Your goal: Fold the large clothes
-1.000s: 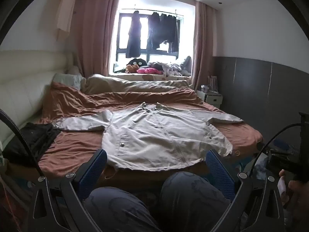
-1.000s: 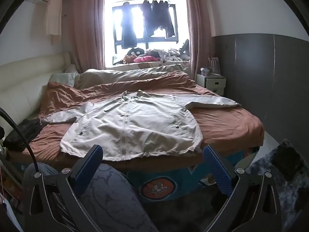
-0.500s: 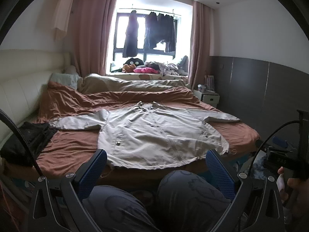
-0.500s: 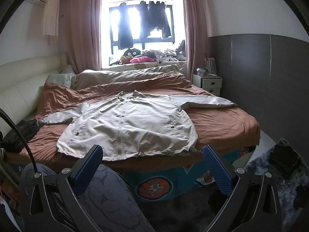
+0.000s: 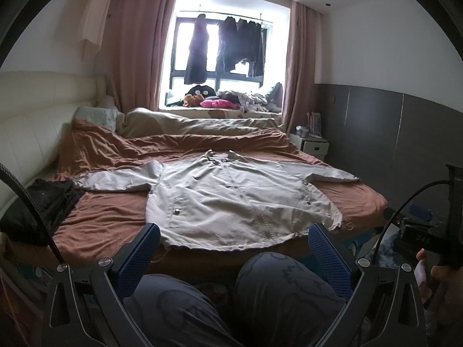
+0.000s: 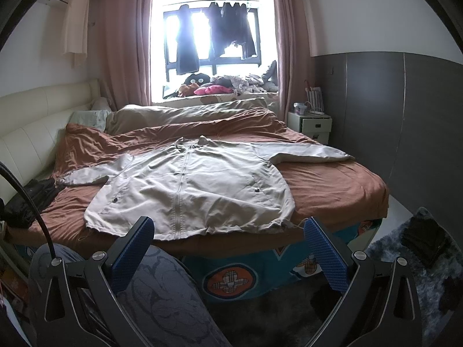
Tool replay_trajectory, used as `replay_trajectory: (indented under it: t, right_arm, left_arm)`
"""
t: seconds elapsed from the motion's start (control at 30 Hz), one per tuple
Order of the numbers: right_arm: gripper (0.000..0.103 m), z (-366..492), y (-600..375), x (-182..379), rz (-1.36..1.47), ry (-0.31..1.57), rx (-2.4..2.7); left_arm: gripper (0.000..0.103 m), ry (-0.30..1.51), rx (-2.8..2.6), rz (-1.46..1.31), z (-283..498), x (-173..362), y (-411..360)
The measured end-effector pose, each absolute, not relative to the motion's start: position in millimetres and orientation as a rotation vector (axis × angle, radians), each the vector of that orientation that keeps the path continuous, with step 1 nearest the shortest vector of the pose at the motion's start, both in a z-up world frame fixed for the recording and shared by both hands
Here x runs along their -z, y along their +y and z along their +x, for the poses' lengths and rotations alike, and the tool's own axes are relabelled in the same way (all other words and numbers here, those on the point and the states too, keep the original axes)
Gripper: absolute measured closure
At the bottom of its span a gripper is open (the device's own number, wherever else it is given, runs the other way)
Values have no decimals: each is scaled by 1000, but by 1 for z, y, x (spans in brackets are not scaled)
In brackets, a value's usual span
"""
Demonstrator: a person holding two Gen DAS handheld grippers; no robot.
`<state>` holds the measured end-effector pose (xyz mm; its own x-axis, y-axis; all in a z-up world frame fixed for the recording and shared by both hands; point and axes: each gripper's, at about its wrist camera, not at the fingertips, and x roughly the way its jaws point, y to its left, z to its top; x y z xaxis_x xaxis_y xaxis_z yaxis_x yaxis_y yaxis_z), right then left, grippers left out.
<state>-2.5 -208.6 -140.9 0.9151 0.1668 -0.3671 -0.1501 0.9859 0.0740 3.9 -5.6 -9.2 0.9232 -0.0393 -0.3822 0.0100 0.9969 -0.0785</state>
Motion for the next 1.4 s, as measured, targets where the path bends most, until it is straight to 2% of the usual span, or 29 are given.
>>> replay_trajectory:
  t: [1.4]
  right_arm:
    - [0, -11, -212, 136, 78, 363, -177]
  left_arm:
    - [0, 370, 15, -85, -12, 4, 12]
